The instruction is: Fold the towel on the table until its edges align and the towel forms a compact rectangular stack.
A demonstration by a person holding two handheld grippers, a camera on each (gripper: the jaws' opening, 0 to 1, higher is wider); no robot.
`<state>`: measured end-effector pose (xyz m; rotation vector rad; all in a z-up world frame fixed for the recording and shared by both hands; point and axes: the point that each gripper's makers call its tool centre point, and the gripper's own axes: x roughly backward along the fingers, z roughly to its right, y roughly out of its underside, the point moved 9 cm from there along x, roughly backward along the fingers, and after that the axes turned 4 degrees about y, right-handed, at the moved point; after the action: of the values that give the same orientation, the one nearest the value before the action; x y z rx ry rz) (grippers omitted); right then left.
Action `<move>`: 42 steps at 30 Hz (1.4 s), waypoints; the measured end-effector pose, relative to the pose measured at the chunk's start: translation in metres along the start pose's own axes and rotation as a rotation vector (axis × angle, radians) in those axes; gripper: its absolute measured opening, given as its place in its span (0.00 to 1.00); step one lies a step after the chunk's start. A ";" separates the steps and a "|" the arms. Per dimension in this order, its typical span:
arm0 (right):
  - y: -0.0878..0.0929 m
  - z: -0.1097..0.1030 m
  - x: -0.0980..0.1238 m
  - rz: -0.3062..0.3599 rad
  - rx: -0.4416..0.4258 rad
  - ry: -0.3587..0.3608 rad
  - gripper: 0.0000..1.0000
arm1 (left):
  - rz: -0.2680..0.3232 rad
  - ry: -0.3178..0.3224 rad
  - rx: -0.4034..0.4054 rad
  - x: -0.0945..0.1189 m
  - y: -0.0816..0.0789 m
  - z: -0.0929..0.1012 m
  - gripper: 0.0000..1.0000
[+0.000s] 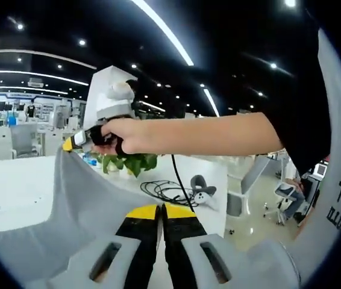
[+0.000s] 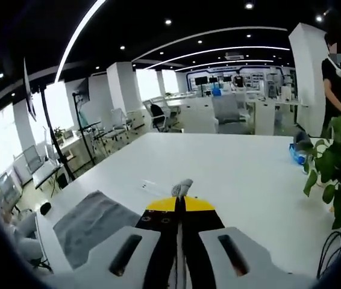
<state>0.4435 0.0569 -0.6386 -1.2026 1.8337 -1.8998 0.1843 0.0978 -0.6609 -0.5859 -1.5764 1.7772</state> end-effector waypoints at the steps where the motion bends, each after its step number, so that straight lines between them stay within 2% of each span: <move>1: -0.002 -0.003 0.000 0.004 -0.002 -0.001 0.00 | 0.004 -0.005 -0.008 0.005 -0.003 -0.001 0.02; 9: -0.020 -0.037 -0.007 0.042 0.007 -0.020 0.00 | 0.030 -0.034 -0.020 0.038 -0.011 -0.012 0.02; 17: -0.029 -0.072 -0.016 0.071 -0.008 -0.046 0.00 | 0.057 -0.076 -0.014 0.079 -0.014 -0.023 0.02; 27: -0.034 -0.110 -0.031 0.086 -0.023 -0.070 0.00 | 0.075 -0.130 -0.022 0.122 -0.019 -0.039 0.02; 36: -0.042 -0.146 -0.044 0.100 -0.021 -0.123 0.00 | 0.083 -0.193 -0.013 0.157 -0.017 -0.051 0.02; 42: -0.045 -0.165 -0.052 0.107 -0.014 -0.155 0.00 | 0.109 -0.238 0.004 0.181 -0.016 -0.055 0.02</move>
<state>0.3792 0.2187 -0.5963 -1.1943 1.7951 -1.6900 0.1058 0.2688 -0.6350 -0.4804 -1.7270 1.9921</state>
